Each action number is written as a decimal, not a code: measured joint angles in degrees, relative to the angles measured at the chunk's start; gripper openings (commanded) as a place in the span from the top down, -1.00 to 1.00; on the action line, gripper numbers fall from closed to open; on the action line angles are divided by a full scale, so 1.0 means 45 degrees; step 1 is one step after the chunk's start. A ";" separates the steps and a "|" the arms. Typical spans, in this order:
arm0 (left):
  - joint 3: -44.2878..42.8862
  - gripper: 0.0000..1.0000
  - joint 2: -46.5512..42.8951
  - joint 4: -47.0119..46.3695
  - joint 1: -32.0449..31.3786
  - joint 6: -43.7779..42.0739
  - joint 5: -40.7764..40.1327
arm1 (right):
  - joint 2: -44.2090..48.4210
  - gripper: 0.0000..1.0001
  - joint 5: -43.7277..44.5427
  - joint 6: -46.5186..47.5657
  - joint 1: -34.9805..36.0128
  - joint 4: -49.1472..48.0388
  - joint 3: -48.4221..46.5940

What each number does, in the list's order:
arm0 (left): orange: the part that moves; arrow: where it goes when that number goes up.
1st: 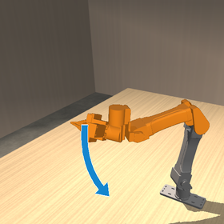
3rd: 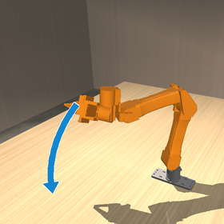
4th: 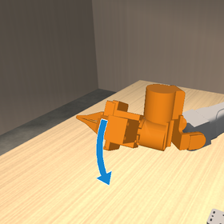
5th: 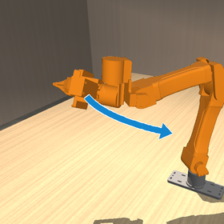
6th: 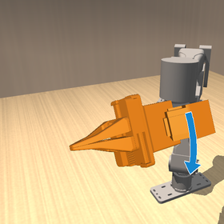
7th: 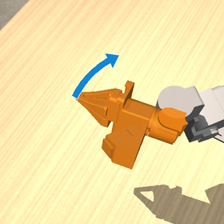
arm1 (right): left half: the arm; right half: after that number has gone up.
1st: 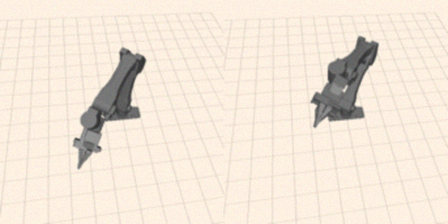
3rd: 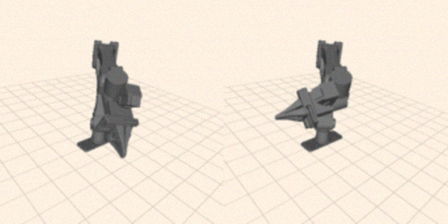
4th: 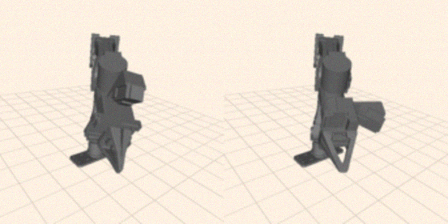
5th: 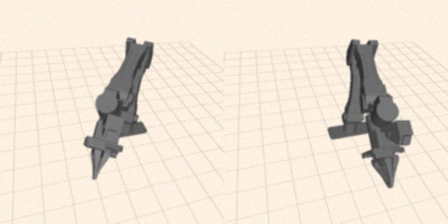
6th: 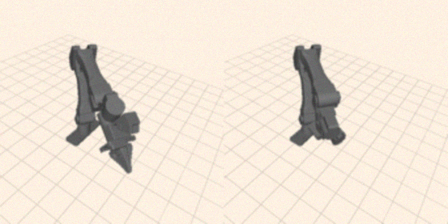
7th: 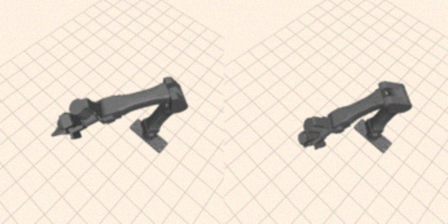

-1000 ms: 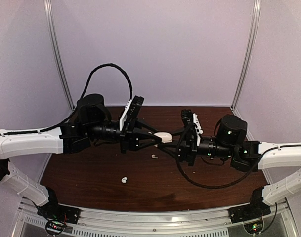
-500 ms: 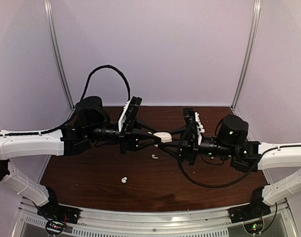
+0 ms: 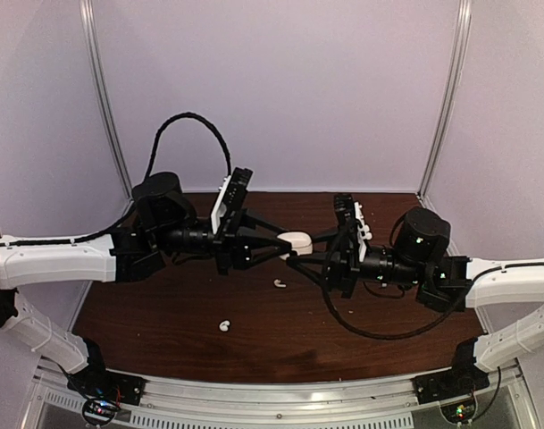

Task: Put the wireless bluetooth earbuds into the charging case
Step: Pass from the left arm to the right

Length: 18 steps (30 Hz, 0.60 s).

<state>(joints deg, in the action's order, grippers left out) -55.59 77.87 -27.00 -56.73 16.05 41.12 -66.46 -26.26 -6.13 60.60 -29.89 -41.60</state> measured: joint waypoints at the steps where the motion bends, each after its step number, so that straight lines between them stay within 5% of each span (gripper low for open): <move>1: 0.0000 0.95 0.0015 -0.0005 0.0000 0.0015 0.0000 | 0.0000 0.41 -0.0024 0.0015 0.0000 0.0005 0.0000; 11: 0.0005 0.93 0.0131 0.0010 0.0000 0.0034 0.0005 | 0.0078 0.29 -0.0180 0.0068 0.0000 0.0000 0.0000; 18: 0.0005 0.89 0.0136 -0.0010 0.0000 0.0034 0.0000 | 0.0092 0.51 -0.0185 0.0024 0.0000 -0.0053 0.0000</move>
<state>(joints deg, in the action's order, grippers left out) -55.57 78.48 -27.05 -56.73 16.21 41.12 -66.04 -27.09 -6.02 60.60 -30.13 -41.60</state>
